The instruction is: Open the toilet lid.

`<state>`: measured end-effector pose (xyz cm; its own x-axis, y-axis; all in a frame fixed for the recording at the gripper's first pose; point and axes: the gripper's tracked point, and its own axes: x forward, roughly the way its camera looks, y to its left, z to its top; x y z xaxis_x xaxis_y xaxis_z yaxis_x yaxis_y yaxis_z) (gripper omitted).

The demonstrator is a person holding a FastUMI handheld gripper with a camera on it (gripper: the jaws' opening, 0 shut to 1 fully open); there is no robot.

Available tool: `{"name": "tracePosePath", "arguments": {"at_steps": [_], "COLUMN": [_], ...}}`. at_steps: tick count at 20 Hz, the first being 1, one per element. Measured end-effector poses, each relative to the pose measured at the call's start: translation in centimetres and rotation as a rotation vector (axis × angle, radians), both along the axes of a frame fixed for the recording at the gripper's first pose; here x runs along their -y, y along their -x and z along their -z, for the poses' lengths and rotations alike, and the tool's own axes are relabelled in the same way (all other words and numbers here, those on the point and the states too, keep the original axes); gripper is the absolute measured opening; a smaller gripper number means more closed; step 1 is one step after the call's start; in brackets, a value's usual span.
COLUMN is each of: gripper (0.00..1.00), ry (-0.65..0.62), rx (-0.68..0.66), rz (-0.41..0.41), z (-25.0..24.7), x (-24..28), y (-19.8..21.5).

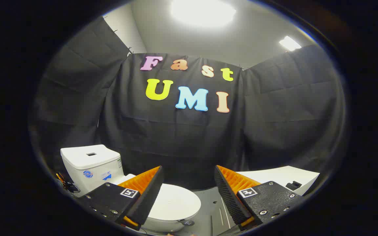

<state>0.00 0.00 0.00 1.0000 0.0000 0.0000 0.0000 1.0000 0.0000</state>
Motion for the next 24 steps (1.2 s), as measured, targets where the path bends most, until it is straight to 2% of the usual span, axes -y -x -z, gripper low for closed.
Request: {"name": "tracePosePath", "arguments": {"at_steps": [24], "gripper": [0.95], "ry": [-0.065], "rx": [-0.007], "rz": [0.053], "z": [0.6], "x": [1.8], "y": [0.5]}}
